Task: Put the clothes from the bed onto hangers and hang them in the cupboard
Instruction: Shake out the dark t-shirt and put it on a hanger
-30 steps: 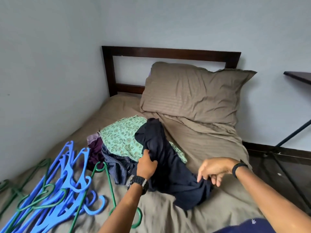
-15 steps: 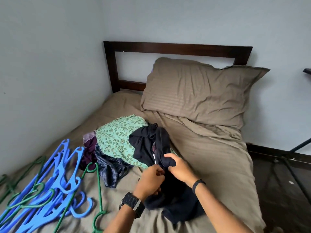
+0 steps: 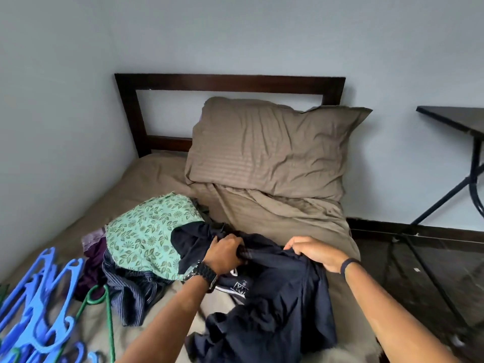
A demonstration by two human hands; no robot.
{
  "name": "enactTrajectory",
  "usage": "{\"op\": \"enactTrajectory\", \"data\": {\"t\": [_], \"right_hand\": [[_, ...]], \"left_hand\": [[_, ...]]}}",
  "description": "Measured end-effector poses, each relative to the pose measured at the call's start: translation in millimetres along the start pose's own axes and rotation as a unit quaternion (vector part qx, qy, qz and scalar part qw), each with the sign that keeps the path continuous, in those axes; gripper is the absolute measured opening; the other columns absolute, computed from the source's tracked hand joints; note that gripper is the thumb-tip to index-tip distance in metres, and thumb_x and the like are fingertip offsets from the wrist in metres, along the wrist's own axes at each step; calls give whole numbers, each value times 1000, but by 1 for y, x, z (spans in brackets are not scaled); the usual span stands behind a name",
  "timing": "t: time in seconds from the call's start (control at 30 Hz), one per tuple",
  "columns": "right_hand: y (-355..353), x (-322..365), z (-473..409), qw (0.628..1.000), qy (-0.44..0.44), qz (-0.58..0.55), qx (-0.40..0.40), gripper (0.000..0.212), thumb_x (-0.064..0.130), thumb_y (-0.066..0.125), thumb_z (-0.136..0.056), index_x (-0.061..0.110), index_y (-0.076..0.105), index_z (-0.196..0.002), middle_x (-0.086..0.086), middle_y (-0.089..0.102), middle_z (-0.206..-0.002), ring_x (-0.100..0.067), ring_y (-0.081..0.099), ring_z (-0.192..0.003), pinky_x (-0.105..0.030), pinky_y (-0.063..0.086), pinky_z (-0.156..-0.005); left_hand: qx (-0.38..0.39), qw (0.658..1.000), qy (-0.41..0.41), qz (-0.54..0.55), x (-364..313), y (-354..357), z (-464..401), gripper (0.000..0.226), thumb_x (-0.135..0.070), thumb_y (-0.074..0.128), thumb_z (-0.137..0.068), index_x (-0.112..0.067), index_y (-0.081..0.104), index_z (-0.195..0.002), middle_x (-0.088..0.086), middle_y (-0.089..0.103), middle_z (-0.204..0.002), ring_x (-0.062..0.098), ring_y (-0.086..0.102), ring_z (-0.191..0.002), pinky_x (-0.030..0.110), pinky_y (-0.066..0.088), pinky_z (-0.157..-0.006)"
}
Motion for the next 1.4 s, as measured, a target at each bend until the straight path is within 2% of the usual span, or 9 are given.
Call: {"op": "enactTrajectory", "data": {"t": [0.23,0.33,0.53,0.77,0.87,0.93,1.1,1.23,1.4], "right_hand": [[-31,-10,-2,935,-33,271,-225,22,15,46,-94,12,56,-114,-8,55,-113,-27,52,-107,-33,43,-88],[14,18,5,959,-145,188,-152,19,27,58,-92,17,59,-108,3,58,-97,-14,55,-89,-28,43,-79],[95,24,-7,941,-138,307,20,57,34,62,-89,29,36,-140,-2,43,-125,-23,52,-112,-31,44,-85],[80,4,-17,963,-28,250,93,16,16,53,-87,29,50,-78,-1,52,-72,-14,47,-61,-24,33,-53],[69,-2,-10,942,35,315,112,5,15,49,-88,18,54,-90,1,49,-80,-18,48,-76,-23,31,-53],[64,3,-7,921,54,368,112,21,19,54,-87,12,53,-108,-1,51,-92,-20,49,-87,-21,36,-55],[46,94,2,970,-190,139,-66,74,10,71,-78,32,36,-140,7,37,-123,-13,52,-101,-18,44,-80],[26,136,11,948,-213,207,-112,11,10,68,-78,14,58,-80,1,55,-76,-15,52,-74,-17,34,-54],[-10,159,33,918,-260,238,-182,17,11,69,-75,16,59,-63,-1,48,-77,-16,50,-72,-14,31,-55]], "left_hand": [[-6,999,21,36,16,-12,-16,69,-34,76,-72,-22,49,-134,6,44,-134,27,44,-123,37,38,-104],[-69,994,8,87,27,-21,-5,71,-39,80,-69,-21,53,-131,7,41,-139,27,37,-129,31,28,-110],[-253,948,-143,129,54,-10,61,87,-38,80,-70,-22,37,-143,11,18,-153,29,18,-140,38,16,-115],[-243,833,-296,399,98,24,84,68,-16,76,-79,-3,41,-136,19,46,-122,31,48,-112,35,38,-101],[-222,825,-256,451,91,18,75,26,0,67,-82,-9,64,-106,12,63,-96,23,59,-87,31,48,-78],[-208,831,-185,481,72,4,67,31,10,59,-78,-19,67,-87,3,66,-85,21,61,-81,31,51,-73],[-108,838,35,534,4,-58,38,51,24,58,-72,-14,54,-105,3,61,-92,5,61,-81,16,48,-74],[-115,797,103,584,-24,-105,27,46,19,68,-72,-13,43,-93,4,63,-88,13,64,-79,27,53,-75],[-119,833,66,536,-21,-101,32,43,-17,81,-72,-17,53,-105,4,63,-102,16,63,-86,29,54,-76]]}}
Point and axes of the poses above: each hand's wrist, its own z-axis away from the middle knuckle, its own y-axis out of the palm, x = y × z, the point moved 8 cm from there along -z, towards the middle knuckle
